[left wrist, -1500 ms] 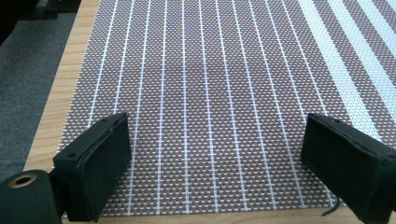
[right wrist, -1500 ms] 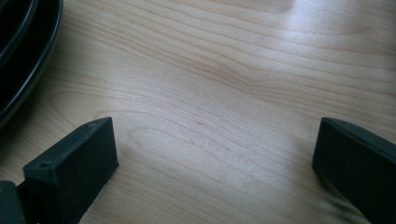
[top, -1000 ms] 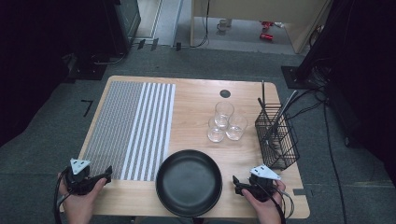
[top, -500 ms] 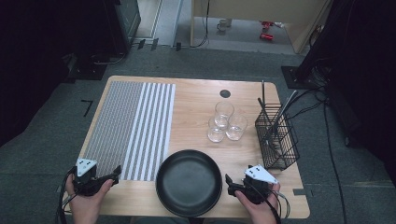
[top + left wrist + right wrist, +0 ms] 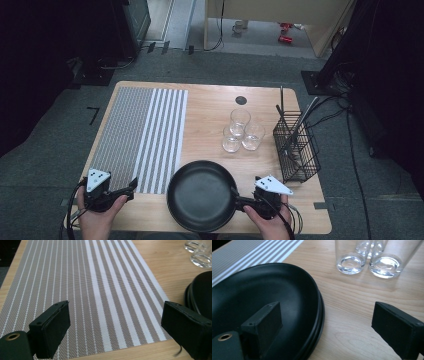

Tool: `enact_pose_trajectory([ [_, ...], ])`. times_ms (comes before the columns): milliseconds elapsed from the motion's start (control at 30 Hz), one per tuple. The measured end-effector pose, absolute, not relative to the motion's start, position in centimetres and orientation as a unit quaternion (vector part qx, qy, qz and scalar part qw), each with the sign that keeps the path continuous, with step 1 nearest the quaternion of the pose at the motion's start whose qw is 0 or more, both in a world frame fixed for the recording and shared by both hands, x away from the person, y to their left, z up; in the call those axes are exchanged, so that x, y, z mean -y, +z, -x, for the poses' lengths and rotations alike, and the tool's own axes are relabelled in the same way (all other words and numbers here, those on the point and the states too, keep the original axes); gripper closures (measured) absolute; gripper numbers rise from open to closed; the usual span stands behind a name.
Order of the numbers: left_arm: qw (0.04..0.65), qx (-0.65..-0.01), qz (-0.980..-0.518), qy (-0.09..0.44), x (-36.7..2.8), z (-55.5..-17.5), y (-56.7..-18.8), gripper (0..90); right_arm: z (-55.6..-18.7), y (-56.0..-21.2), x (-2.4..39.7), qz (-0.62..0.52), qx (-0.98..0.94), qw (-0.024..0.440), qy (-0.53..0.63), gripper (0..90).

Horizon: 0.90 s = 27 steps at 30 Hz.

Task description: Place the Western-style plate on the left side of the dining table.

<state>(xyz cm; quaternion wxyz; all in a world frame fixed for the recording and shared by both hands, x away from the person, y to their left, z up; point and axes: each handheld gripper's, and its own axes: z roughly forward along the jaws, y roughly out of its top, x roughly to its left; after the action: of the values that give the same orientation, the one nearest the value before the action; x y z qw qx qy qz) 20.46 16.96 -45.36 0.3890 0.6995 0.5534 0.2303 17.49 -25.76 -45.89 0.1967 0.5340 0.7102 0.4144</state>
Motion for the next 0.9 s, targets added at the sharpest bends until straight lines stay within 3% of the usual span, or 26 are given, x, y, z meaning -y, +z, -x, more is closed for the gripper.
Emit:
enact_pose_trajectory([
  [133, 0.393, -0.542, -0.708, 0.225, -16.0, -20.3, -45.1, 8.8, -17.5, -45.4, 25.3, -0.534, -0.709, 0.187, 0.421, 8.2],
  [233, 0.397, -0.53, -0.716, 0.219, -15.0, -20.2, -45.1, 12.0, -17.5, -45.1, 25.0, -0.528, -0.711, 0.173, 0.431, 0.0],
  [400, 0.401, -0.512, -0.73, 0.211, -13.2, -19.8, -44.9, 13.6, -17.4, -44.5, 24.3, -0.519, -0.712, 0.188, 0.433, 0.0],
  [500, 0.403, -0.505, -0.737, 0.2, -12.2, -19.9, -45.0, 13.6, -17.3, -44.4, 23.9, -0.518, -0.708, 0.212, 0.431, 20.5],
  [533, 0.404, -0.504, -0.738, 0.196, -12.0, -19.9, -45.0, 13.6, -17.3, -44.4, 23.9, -0.518, -0.708, 0.212, 0.431, 20.5],
  [567, 0.405, -0.501, -0.74, 0.193, -11.6, -19.9, -45.0, 13.6, -17.4, -44.4, 23.8, -0.503, -0.714, 0.211, 0.44, 35.7],
  [633, 0.41, -0.495, -0.744, 0.181, -11.0, -20.1, -45.0, 14.4, -17.4, -44.4, 23.7, -0.503, -0.713, 0.205, 0.444, 36.2],
  [667, 0.411, -0.493, -0.747, 0.174, -10.7, -20.2, -45.0, 15.5, -17.5, -44.7, 23.6, -0.503, -0.709, 0.196, 0.454, 42.1],
  [767, 0.416, -0.49, -0.75, 0.157, -9.5, -20.5, -45.2, 21.0, -17.6, -45.0, 23.5, -0.505, -0.709, 0.203, 0.448, 46.4],
  [900, 0.414, -0.481, -0.758, 0.149, -8.6, -20.4, -45.7, 24.5, -17.7, -45.4, 23.4, -0.51, -0.715, 0.176, 0.445, 46.6],
])
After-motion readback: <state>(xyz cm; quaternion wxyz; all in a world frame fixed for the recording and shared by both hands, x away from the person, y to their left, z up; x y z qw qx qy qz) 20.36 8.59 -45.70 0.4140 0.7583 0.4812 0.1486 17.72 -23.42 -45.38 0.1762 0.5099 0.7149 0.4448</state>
